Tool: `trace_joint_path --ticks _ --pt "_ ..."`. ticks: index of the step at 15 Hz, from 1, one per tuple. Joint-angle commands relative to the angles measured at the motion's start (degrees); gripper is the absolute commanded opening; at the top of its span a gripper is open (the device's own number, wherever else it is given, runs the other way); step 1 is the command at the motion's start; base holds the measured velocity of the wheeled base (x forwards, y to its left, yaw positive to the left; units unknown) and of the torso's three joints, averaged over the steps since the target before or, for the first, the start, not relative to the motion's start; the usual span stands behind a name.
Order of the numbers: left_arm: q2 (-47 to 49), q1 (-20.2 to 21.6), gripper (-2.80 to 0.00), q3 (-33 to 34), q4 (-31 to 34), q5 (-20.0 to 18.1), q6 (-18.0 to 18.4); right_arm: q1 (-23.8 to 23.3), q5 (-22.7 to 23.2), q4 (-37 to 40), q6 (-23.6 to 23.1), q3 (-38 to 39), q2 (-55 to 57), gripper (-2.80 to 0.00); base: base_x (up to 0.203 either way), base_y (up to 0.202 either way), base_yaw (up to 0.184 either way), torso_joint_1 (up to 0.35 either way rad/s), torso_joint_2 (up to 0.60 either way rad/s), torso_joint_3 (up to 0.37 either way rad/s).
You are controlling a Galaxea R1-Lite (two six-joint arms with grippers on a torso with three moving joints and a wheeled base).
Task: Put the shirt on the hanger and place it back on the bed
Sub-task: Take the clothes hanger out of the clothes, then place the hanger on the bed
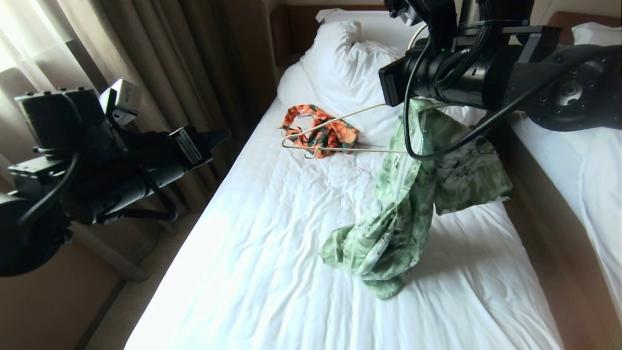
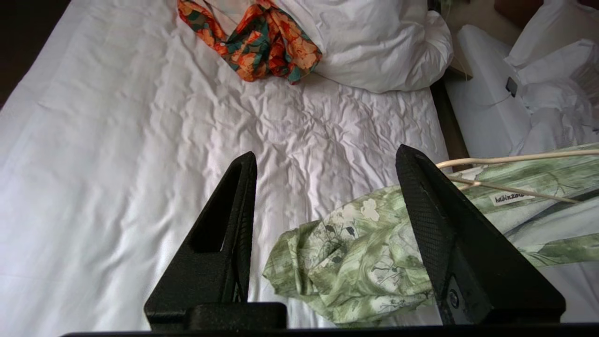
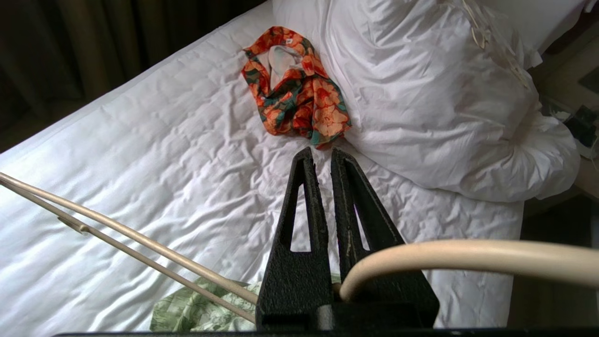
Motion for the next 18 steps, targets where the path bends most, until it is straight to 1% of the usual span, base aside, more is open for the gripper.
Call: trace_joint_path --ticks 1,2,5,6,7,8,9,10,11,12,13,14,16,18 --pt "-0.4 0.2 -2.8 2.8 -2.2 0.1 -0.1 0.1 -0.1 -0.2 0.1 0.2 0.7 -2.8 0.0 0.0 0.0 0.0 0.0 0.0" --pt "-0.8 0.7 -2.8 3.7 -2.9 0.1 -0.1 0.0 -0.1 -0.2 0.2 0.3 1.0 -2.8 0.0 0.0 0.0 0.0 0.0 0.0" --pt "-3.9 4.1 -2.8 8.7 -3.0 -0.6 -0.1 -0.1 -0.4 -0.2 0.6 0.3 2.2 -2.8 0.0 0.0 0.0 0.0 0.0 0.0" --pt "-5.3 5.2 -2.8 10.5 -3.0 -1.5 -0.1 -0.1 -0.4 -0.5 2.0 0.3 2.5 -2.8 0.0 0.0 0.0 0.0 0.0 0.0" --pt "-6.4 6.2 -2.8 12.1 -3.0 -2.5 -0.1 0.0 -0.4 -1.2 5.1 0.3 2.9 -2.8 0.0 0.0 0.0 0.0 0.0 0.0" --pt "-7.1 6.9 -2.8 13.0 -3.0 -2.7 -0.1 0.0 -0.4 -1.6 8.4 0.4 3.3 -2.8 0.0 0.0 0.0 0.0 0.0 0.0" --pt "-7.6 7.6 -2.8 14.1 -3.0 -2.8 0.1 0.0 -0.5 -1.7 14.8 0.6 3.7 -2.8 0.0 0.0 0.0 0.0 0.0 0.0" --pt "-8.3 7.9 -2.8 15.2 -3.0 -2.8 0.2 0.0 -0.7 -1.8 22.7 1.3 4.1 -2.8 0.0 0.0 0.0 0.0 0.0 0.0" --pt "-9.2 8.1 -2.8 16.4 -3.0 -2.8 0.2 -0.1 -0.9 -1.7 29.6 2.4 4.4 -2.8 0.0 0.0 0.0 0.0 0.0 0.0" --pt "-10.0 8.2 -2.8 17.3 -3.0 -2.8 0.3 -0.3 -1.2 -1.4 34.2 4.6 4.7 -2.8 0.0 0.0 0.0 0.0 0.0 0.0" --pt "-11.0 8.1 -2.8 18.1 -3.0 -2.8 0.3 -0.7 -1.4 -1.0 35.1 8.3 4.7 -2.8 0.0 0.0 0.0 0.0 0.0 0.0" --pt "-12.1 8.1 -2.8 19.1 -3.0 -2.8 0.3 -1.5 -1.4 -0.3 34.3 12.4 4.5 -2.8 0.0 0.0 0.0 0.0 0.0 0.0" --pt "-13.4 7.8 -2.8 21.3 -2.9 -3.0 0.4 -4.0 -1.5 1.0 29.8 20.8 4.7 -2.8 0.0 0.0 0.0 0.0 0.0 0.0" --pt "-13.7 6.9 -2.8 23.3 -3.0 -3.2 1.2 -6.5 -1.2 0.9 26.7 29.3 4.9 -2.8 0.0 0.0 0.0 0.0 0.0 0.0"
